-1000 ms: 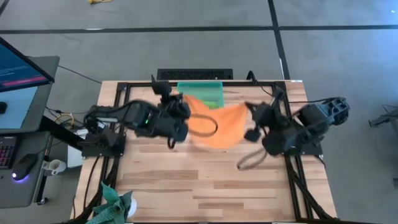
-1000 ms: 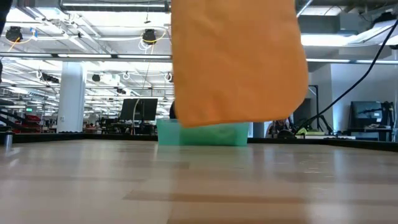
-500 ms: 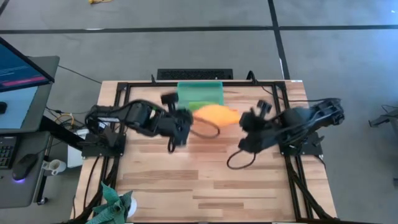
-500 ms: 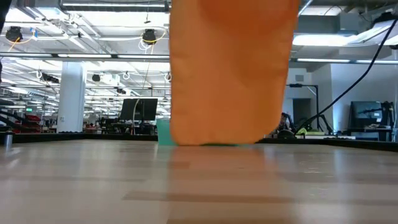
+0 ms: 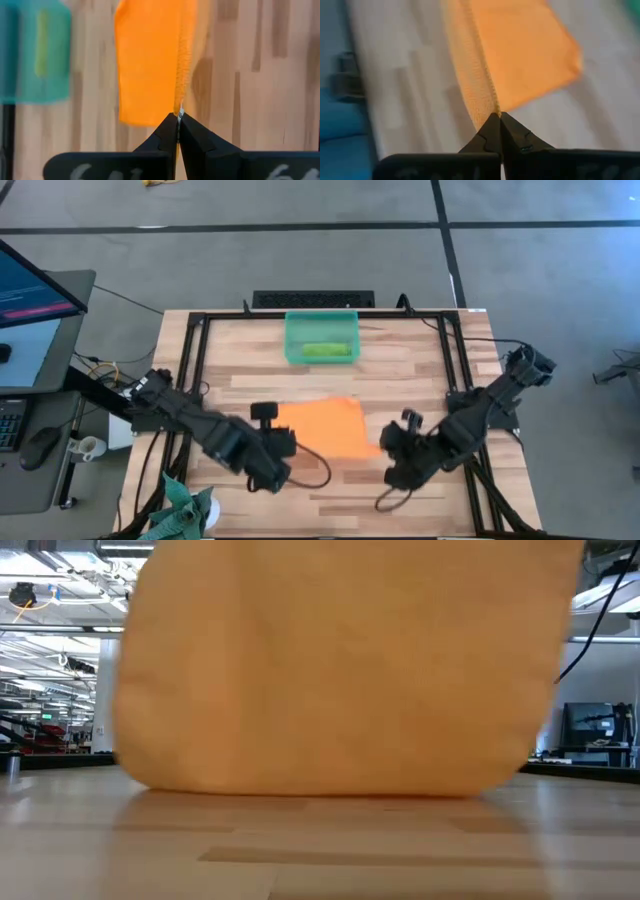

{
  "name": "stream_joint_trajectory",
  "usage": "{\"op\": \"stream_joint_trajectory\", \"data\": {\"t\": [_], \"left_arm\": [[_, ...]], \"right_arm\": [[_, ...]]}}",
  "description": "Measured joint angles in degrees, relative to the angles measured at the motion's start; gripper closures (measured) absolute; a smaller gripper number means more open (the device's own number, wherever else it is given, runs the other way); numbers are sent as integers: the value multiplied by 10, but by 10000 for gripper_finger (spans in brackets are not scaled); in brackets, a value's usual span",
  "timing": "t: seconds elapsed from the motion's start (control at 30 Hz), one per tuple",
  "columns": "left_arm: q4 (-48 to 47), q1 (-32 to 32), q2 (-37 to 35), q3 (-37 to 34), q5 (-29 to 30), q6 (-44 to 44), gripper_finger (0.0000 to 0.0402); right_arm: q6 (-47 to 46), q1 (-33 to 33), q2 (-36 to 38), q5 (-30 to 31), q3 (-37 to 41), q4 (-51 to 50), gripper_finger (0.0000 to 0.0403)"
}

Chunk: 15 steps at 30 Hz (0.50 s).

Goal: Roll microfiber towels into tight, uniform cylinder then place into a basket
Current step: Fold the orange towel

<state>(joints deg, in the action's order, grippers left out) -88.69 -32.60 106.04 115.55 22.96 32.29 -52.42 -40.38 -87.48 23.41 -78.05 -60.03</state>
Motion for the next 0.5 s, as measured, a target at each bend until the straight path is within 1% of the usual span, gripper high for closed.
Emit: {"op": "stream_joint_trajectory", "data": {"t": [0.13,0.27,0.33,0.4,0.5], "left_arm": [[27,-26,0,-75,-2,52,398],[65,-53,0,-144,-4,134,398],[100,-66,0,-176,-17,161,398],[132,-80,0,-207,-30,165,398],[183,-99,0,-249,-39,167,398]], "right_arm": [[-1,-28,0,0,52,119,394],[-20,-50,-16,2,88,221,397],[-21,-61,-40,0,92,243,393],[-14,-68,-70,-8,90,275,389],[-19,-71,-120,-30,90,288,392]]}}
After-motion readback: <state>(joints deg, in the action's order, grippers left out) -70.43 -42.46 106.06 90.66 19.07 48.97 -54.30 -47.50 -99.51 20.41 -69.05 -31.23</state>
